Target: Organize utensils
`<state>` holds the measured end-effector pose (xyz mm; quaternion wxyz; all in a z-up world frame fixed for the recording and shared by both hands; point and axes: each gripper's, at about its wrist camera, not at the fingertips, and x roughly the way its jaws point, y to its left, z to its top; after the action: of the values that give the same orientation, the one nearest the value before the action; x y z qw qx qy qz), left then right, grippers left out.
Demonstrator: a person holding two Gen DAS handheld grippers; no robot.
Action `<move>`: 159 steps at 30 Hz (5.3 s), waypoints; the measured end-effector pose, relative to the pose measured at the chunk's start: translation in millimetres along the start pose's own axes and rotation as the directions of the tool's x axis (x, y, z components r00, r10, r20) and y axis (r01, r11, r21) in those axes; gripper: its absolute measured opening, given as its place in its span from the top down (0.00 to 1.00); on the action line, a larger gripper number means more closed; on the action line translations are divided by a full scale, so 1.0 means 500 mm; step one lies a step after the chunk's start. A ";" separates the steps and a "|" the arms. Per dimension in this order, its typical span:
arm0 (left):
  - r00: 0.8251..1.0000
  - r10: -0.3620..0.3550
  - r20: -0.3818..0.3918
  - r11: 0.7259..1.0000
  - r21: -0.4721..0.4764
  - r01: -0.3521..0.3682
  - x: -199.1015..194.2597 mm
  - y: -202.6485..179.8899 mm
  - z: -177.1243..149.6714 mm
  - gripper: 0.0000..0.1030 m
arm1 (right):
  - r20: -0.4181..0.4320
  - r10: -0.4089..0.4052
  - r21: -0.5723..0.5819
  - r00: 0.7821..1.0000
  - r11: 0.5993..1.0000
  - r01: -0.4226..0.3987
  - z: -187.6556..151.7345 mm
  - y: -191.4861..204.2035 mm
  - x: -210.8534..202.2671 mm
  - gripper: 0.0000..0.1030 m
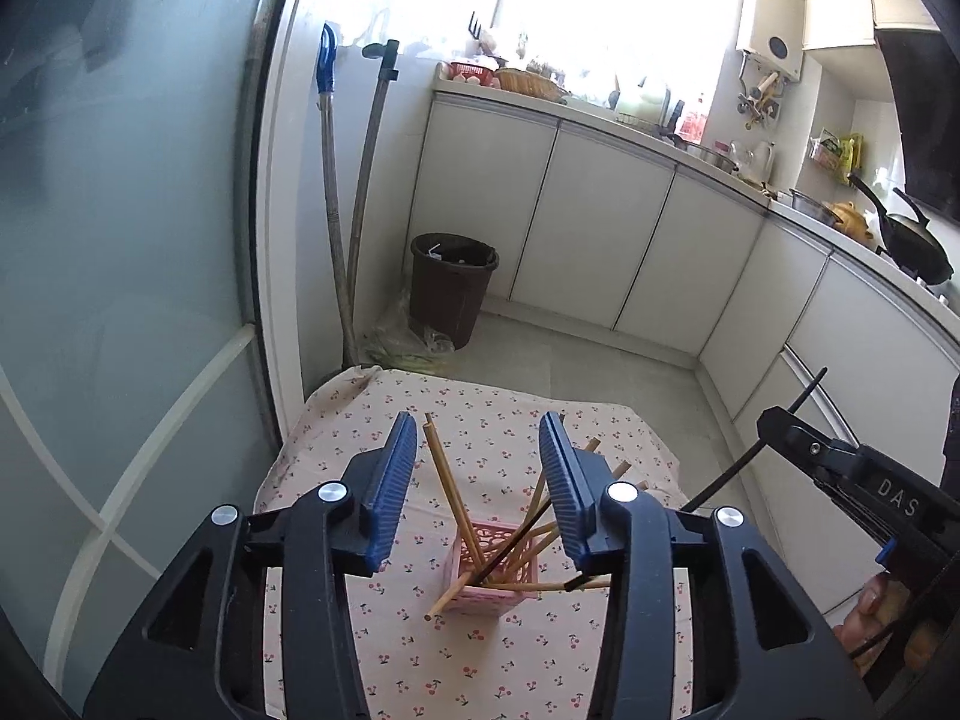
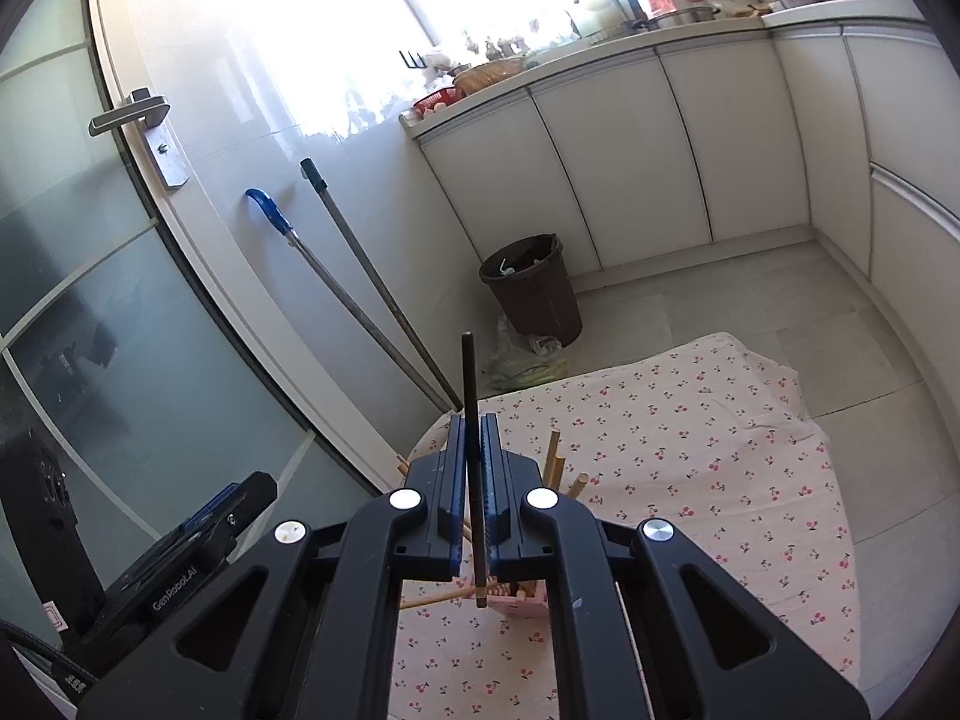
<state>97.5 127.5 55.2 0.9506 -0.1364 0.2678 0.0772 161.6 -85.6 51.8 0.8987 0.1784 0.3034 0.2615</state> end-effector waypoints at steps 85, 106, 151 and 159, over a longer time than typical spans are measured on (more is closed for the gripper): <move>0.973 0.167 0.160 0.954 0.223 -0.201 -0.074 -0.192 -0.224 0.07 | 0.166 -0.560 -0.072 0.812 0.814 0.576 -0.198 -0.118 -0.197 0.07; 0.974 0.175 0.141 0.953 0.224 -0.203 -0.068 -0.190 -0.226 0.07 | 0.147 -0.565 -0.072 0.812 0.813 0.578 -0.201 -0.123 -0.190 0.07; 0.973 0.204 0.110 0.949 0.221 -0.224 -0.053 -0.187 -0.231 0.07 | 0.128 -0.566 -0.075 0.815 0.813 0.577 -0.205 -0.129 -0.185 0.07; 0.974 0.205 0.096 0.949 0.224 -0.222 -0.048 -0.187 -0.233 0.07 | 0.112 -0.567 -0.079 0.816 0.813 0.576 -0.208 -0.129 -0.177 0.07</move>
<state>40.9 2.0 -6.9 0.9551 0.0090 0.2540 0.1522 58.2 -171.7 -17.5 0.9559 0.0405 0.2908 -0.0122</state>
